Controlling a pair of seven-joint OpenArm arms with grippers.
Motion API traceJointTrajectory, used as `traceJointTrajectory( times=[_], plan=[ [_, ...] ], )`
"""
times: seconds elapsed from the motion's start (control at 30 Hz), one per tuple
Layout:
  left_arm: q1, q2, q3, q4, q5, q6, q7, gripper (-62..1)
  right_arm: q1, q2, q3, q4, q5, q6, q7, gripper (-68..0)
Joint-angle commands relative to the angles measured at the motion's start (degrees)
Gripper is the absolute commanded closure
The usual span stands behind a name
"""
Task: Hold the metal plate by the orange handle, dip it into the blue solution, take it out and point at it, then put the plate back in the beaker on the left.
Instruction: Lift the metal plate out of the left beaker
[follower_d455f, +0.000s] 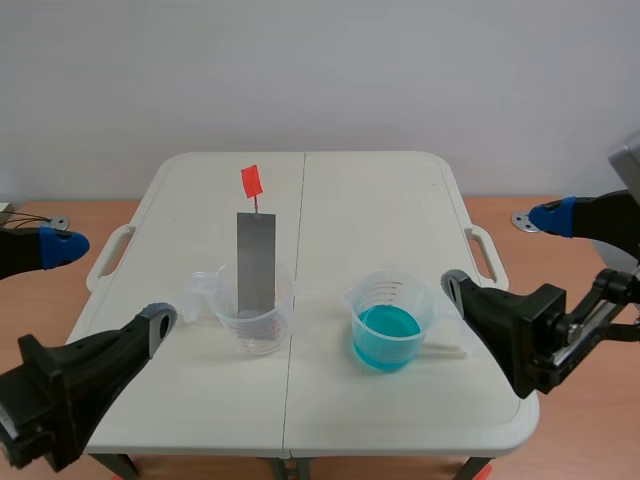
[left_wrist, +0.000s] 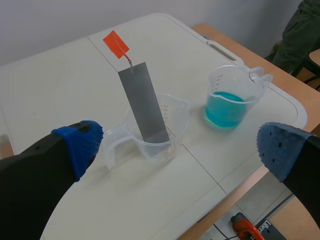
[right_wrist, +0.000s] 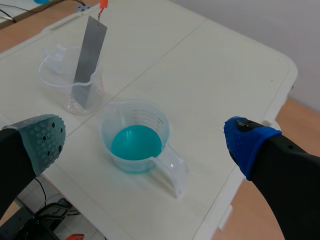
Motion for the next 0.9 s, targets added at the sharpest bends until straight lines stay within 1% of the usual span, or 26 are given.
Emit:
traceJointTrajectory(
  times=[0.0, 0.07, 0.1, 0.17, 0.23, 0.3, 0.47, 0.6, 0.67, 0.77, 0.87],
  plan=[
    [0.15, 0.26, -0.2, 0.7, -0.35, -0.09, -0.96, -46.8, 1.73, -0.02, -0.7, 0.63, 0.63, 0.07, 0.42, -66.5],
    [0.15, 0.24, -0.26, 0.7, 0.07, -0.07, -0.09, -13.7, 3.13, -0.02, -1.75, -0.02, 1.84, 0.04, -0.28, -66.5],
    [0.15, 0.24, -0.26, 0.7, 1.01, -0.09, 0.33, -0.1, 4.0, -0.02, -2.25, -0.42, 2.6, 0.07, -0.66, -66.5],
    [0.17, 0.26, -0.26, 0.7, 1.6, -0.09, 0.04, -3.1, 5.6, -0.02, -3.17, -1.33, 3.08, 0.07, -1.09, -66.5],
    [1.16, 0.22, -0.5, 0.72, 2.08, 0.39, -0.11, -3.2, 7.21, -0.02, -4.17, -2.25, 3.58, 0.07, -1.57, -66.5],
    [3.52, 0.22, -1.53, 0.72, 2.27, 1.92, -0.33, -3.2, 8.83, -0.02, -5.25, -3.04, 4.55, 0.09, -1.95, -66.5],
    [14.08, 0.24, -6.64, 0.72, 2.25, 4.35, -2.05, -3.2, 12.57, -0.02, -7.54, -4.31, 6.29, 0.5, -2.86, -66.5],
    [23.67, 0.24, -9.88, 0.46, 2.45, 8.63, 0.07, -3.2, 15.58, -0.04, -9.4, -5.05, 8.41, 0.68, -3.8, -66.5],
    [27.74, 0.24, -10.4, -0.83, 2.69, 10.03, 1.86, -3.2, 16.98, -0.04, -10.38, -5.49, 9.66, 0.9, -4.7, -66.5],
    [31.21, 0.28, -10.38, -4.87, 2.67, 9.73, 3.17, -3.2, 19.32, -0.44, -11.74, -6.45, 11.21, 1.09, -5.35, -66.5],
    [31.52, 0.79, -9.86, -10.64, 2.64, 9.55, 3.26, -3.2, 21.55, -2.29, -12.41, -7.87, 12.02, 1.09, -7.37, -66.5]
  ],
)
